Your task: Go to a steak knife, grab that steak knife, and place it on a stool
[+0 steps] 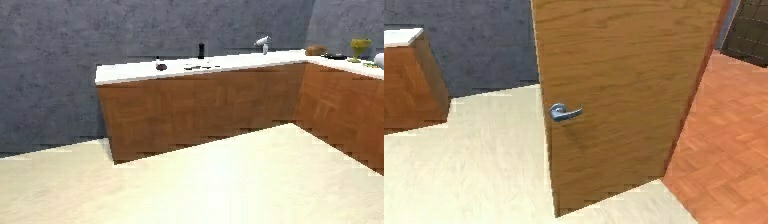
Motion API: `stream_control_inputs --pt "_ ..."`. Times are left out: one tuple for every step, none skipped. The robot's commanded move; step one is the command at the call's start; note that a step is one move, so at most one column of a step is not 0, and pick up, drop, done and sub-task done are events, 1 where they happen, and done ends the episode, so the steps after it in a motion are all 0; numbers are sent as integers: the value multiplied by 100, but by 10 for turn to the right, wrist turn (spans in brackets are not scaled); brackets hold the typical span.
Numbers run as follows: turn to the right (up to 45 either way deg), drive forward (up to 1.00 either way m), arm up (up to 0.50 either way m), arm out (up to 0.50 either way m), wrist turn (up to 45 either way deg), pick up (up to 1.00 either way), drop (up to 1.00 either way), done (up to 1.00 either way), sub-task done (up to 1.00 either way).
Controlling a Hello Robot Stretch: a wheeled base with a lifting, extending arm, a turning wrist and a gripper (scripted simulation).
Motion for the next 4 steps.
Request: stream_control_inputs --pt "0 100 0 0 0 0 0 0 0" --pt "0 25 0 0 0 0 0 0 0" --pt "-450 0 0 0 0 0 0 0 0" --pt "-390 0 0 0 0 0 0 0 0"
